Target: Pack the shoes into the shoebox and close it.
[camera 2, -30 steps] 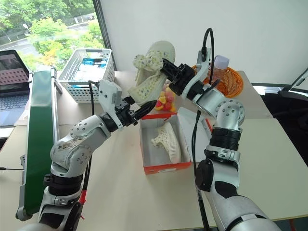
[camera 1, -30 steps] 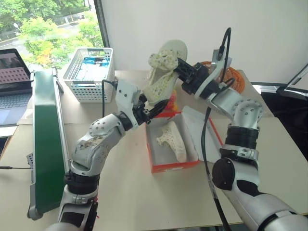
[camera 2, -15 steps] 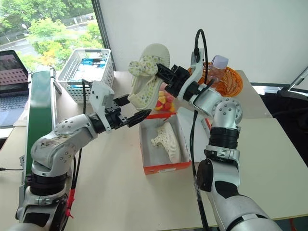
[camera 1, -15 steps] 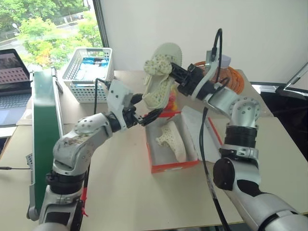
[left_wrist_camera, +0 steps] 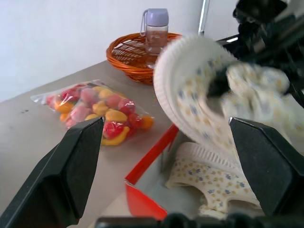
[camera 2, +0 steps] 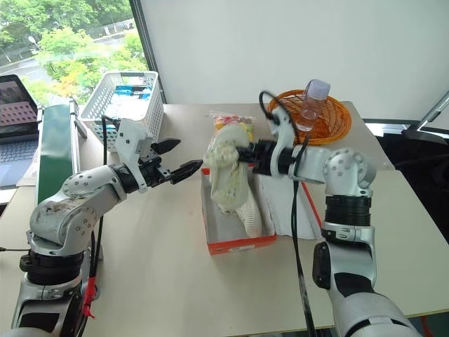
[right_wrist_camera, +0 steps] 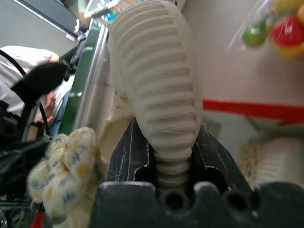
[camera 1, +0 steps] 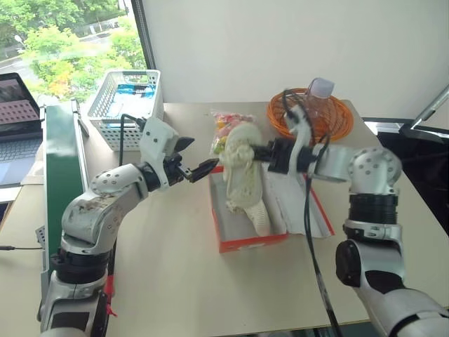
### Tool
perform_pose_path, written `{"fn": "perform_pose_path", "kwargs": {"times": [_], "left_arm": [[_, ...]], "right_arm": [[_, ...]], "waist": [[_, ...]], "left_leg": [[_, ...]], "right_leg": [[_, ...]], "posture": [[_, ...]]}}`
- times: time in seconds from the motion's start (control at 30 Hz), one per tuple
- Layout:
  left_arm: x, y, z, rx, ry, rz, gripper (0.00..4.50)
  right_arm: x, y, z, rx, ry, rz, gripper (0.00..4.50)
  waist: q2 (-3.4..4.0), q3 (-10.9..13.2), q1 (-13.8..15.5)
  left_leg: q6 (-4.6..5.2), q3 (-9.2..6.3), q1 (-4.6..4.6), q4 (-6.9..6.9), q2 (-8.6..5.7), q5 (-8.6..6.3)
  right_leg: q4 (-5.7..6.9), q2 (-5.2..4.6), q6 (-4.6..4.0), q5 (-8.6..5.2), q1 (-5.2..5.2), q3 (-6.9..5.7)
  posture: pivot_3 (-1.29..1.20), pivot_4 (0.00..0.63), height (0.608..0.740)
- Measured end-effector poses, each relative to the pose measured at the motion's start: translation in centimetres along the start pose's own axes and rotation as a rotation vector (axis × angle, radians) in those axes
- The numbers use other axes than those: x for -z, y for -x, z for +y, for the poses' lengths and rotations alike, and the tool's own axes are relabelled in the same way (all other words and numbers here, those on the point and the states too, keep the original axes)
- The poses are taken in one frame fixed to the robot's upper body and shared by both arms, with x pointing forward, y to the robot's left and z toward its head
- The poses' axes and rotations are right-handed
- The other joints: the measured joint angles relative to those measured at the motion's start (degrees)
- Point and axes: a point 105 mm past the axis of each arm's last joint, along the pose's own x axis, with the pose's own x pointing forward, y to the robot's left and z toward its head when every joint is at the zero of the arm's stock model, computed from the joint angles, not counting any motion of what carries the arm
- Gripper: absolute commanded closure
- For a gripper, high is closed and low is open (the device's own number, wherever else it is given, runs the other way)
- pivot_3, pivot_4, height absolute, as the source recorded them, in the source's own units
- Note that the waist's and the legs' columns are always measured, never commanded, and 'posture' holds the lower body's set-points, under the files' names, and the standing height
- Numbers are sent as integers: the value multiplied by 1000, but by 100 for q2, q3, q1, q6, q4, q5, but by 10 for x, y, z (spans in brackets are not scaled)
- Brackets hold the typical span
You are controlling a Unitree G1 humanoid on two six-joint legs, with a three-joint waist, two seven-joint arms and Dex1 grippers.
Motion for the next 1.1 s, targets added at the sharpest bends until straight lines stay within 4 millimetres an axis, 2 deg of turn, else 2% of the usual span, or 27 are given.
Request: {"fn": "perform_pose_path", "kwargs": {"times": [0.07, 0.17, 0.33, 0.57, 0.7, 0.9, 1.1], "left_arm": [[3, 3, -2, 14, -23, 26, 0], [8, 7, -10, 57, -44, 53, 0], [12, 13, -10, 72, -66, 86, 0], [14, 16, -17, 78, -67, 96, 0], [16, 19, -14, 51, -59, 105, 0], [25, 22, -15, 32, -37, 125, 0], [21, 22, -18, 26, -51, 112, 0]], "right_arm": [[2, -1, 1, -9, 5, 13, 4042], [18, -5, -11, 23, -15, 69, 4042], [33, -11, -18, 24, -20, 140, 4042], [60, -31, -36, 39, -23, 231, 4042], [67, -37, -41, 43, -11, 263, 4042], [68, -47, -49, 121, 170, 310, 4042], [66, -47, -58, 260, 522, 374, 4042]], "waist": [[0, 0, 0], [0, 0, 2], [0, 0, 1], [0, 0, 8], [0, 0, 13], [0, 0, 25], [0, -1, 104]], "left_leg": [[0, 1, 0, 0, -1, 0], [0, 1, -1, -1, -1, 0], [0, 0, 0, 0, -1, 0], [0, 0, 2, 0, -2, 0], [0, 0, 3, 1, -2, 0], [-1, 1, 14, 4, -2, 0], [-5, 3, 34, 5, -3, 4]], "right_leg": [[-4, -1, 1, -1, 1, 0], [-3, -1, 3, -1, 2, -1], [-1, -1, 3, -2, 2, -1], [0, -1, 3, -2, 3, -1], [0, -1, 3, -1, 3, -1], [3, -2, 3, -1, 14, -2], [3, -5, 3, -2, 28, -2]], "posture": [[0, 150, 740], [0, 150, 740], [0, 150, 740], [0, 150, 740], [0, 150, 740], [0, 150, 740], [0, 150, 740]]}}
